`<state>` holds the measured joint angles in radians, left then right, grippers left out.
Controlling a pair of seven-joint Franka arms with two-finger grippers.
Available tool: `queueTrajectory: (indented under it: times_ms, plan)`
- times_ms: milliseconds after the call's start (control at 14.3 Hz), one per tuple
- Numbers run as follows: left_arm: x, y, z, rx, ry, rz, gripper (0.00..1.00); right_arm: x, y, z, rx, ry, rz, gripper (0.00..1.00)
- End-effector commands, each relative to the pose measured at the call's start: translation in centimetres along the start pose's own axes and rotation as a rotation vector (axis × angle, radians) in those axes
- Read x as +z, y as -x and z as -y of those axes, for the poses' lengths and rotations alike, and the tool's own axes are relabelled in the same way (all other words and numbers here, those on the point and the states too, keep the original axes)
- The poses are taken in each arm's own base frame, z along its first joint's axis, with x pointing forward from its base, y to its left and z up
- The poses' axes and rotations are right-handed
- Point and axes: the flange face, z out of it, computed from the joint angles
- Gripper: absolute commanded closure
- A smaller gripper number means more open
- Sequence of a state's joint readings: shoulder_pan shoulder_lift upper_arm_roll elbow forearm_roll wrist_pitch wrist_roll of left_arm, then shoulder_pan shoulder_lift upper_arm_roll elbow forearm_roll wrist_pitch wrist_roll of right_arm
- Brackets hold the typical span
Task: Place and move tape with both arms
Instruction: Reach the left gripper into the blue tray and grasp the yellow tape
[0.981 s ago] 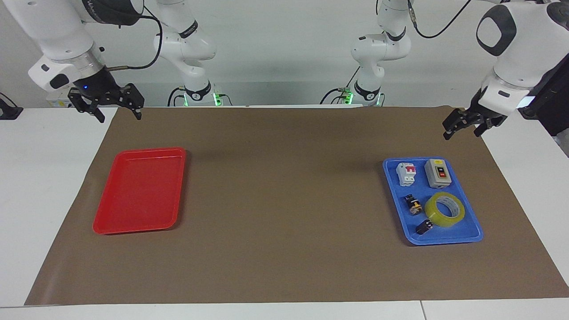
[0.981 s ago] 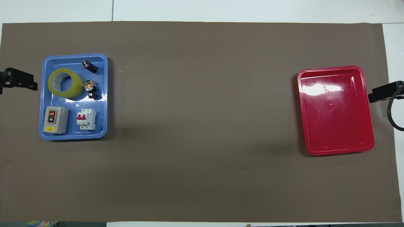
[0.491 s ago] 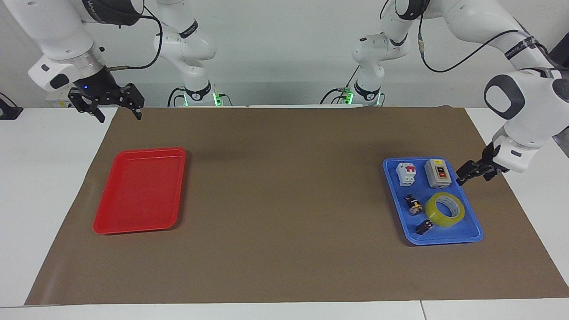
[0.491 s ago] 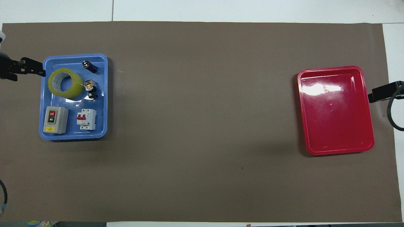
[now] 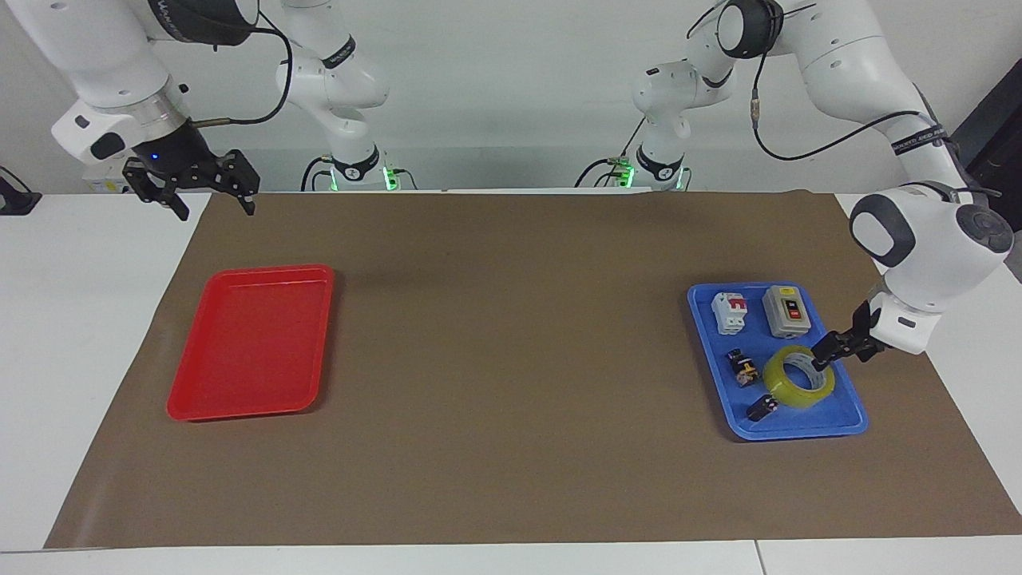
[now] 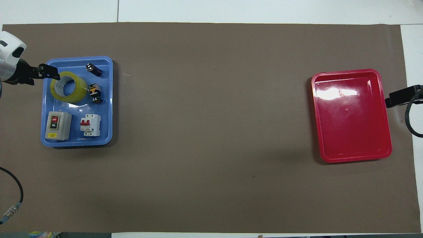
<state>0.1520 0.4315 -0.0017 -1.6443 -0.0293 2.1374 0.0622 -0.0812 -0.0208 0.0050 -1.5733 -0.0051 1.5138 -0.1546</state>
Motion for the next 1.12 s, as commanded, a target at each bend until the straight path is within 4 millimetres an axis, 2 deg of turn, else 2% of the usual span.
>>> queueTrajectory:
  times_ms: [0, 210, 421, 701, 771, 911, 981, 1051]
  plan:
    - [2.2, 1.0, 1.5, -0.025, 0.021, -0.005, 0.0, 0.0, 0.4, 0.0, -0.027, -0.017, -0.013, 0.0]
    - [4.2, 2.4, 1.1, -0.048, 0.022, 0.013, 0.0, 0.1, 0.3, 0.1, -0.027, -0.016, -0.011, 0.0]
    - [4.7, 2.7, 0.2, -0.075, 0.022, 0.016, 0.0, 0.0, 0.3, 0.1, -0.028, -0.017, -0.013, 0.0]
    - [6.4, 3.9, 0.1, -0.105, 0.019, 0.0, 0.0, 0.0, 0.3, 0.1, -0.028, -0.015, -0.012, 0.0]
    - [6.4, 4.0, 0.1, -0.106, 0.018, 0.004, 0.03, 0.0, 0.3, 0.1, -0.03, -0.015, -0.012, 0.0]
    - [6.2, 4.1, 0.6, -0.11, 0.019, 0.022, 0.91, 0.0, 0.3, 0.1, -0.028, -0.015, -0.012, 0.0]
    - [6.0, 4.1, 1.1, -0.11, 0.019, 0.023, 1.0, 0.0, 0.3, 0.1, -0.028, -0.015, -0.012, 0.0]
    - [5.9, 4.0, 1.1, -0.11, 0.019, 0.022, 1.0, 0.0, 0.3, 0.1, -0.027, -0.017, -0.013, 0.0]
